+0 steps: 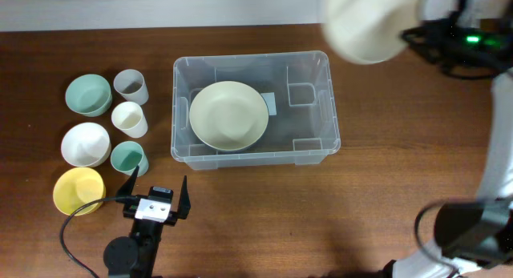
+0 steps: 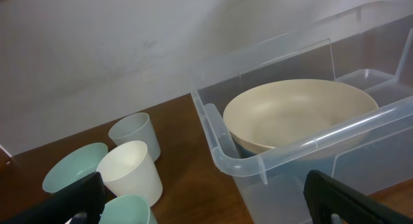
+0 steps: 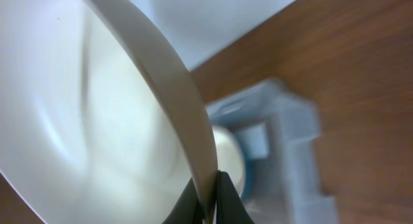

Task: Pack container
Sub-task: 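Lift the cream bowl and stack it onto the bowls in the bin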

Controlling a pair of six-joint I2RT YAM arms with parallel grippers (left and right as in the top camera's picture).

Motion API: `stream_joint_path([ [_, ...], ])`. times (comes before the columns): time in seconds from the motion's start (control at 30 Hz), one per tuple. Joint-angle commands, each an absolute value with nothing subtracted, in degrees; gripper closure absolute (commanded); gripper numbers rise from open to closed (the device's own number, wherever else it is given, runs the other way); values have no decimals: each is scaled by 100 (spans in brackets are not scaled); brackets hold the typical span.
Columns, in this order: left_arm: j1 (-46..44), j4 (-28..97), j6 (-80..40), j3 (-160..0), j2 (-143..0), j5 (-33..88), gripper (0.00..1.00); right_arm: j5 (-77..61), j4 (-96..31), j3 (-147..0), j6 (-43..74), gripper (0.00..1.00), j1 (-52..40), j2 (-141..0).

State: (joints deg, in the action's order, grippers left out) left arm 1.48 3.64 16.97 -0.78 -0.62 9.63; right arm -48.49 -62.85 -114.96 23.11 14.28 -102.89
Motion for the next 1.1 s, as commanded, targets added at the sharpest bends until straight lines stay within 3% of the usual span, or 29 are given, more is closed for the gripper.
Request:
stream_joint_path([
  [0.0, 178, 373, 1723, -54, -34, 1007, 0, -4115, -6451, -11507, 1920, 96, 545, -10193],
  [0.23, 178, 373, 1723, -54, -34, 1007, 0, -2947, -6604, -11437, 2047, 96, -886, -10401],
  [0.5, 178, 373, 1723, -54, -34, 1007, 0, -2928, -6536, -11437, 2045, 96, -1750, -11089],
  [1.07, 178, 373, 1726, -54, -34, 1007, 0, -2969, -6187, -11437, 2296, 96, -2099, -12403],
])
